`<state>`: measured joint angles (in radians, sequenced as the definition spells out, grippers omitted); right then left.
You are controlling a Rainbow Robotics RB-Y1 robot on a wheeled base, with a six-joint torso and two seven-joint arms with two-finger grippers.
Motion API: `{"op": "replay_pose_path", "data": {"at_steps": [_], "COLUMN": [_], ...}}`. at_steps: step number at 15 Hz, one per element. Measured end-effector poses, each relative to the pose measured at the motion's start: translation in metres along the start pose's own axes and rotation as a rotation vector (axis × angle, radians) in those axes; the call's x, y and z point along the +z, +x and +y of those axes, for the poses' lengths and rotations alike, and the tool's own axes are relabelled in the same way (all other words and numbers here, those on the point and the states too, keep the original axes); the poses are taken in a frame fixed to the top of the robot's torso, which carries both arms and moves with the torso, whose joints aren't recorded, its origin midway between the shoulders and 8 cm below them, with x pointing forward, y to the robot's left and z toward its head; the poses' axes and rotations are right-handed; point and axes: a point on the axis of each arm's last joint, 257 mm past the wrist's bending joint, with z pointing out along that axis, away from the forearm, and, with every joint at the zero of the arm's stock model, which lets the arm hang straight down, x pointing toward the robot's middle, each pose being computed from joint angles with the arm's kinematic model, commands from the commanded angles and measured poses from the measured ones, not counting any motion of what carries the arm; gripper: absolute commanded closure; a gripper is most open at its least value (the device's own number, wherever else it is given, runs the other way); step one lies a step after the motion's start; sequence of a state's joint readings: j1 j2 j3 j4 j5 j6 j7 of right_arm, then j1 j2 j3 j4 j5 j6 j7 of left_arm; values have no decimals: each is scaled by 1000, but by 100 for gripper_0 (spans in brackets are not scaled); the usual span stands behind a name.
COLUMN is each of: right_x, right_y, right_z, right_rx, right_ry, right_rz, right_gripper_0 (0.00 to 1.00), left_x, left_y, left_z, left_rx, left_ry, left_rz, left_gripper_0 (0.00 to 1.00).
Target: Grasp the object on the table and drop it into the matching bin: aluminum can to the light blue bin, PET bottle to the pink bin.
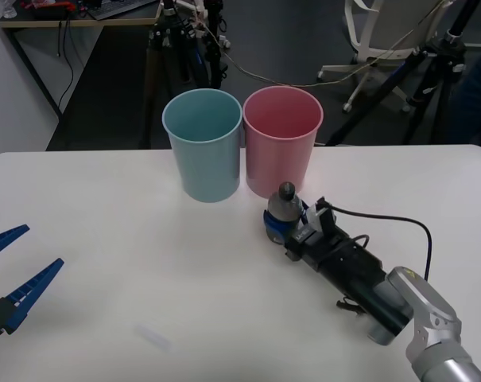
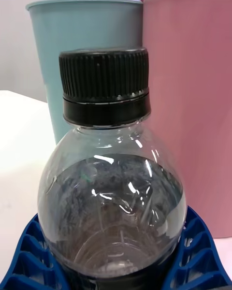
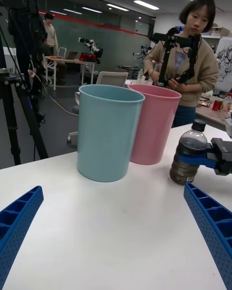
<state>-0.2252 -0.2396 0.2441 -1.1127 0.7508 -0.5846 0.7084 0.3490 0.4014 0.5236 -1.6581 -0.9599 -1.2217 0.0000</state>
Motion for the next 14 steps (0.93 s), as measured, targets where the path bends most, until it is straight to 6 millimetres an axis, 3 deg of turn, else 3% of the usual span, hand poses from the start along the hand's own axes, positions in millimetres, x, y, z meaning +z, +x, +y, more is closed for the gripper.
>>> {"op": "replay_pose_path", "data": {"at_steps": [3,10,14], "right_x": [-19,-108,-141], "right_y": [-10,-28,-61], "right_z": [-3,-7,-13], "right_rx": [-25,-35,-15], "right_ry": [-9,0,-10], "right_rz": [-15,29,34], "right_gripper_0": [100,100,100], "left_x": [0,0,0], "left_y": [0,0,0], "left_z": [0,0,0], "left_rx": [0,0,0], "left_ry": [0,0,0], "left_rz": [0,0,0], "left_gripper_0": [0,0,0]}}
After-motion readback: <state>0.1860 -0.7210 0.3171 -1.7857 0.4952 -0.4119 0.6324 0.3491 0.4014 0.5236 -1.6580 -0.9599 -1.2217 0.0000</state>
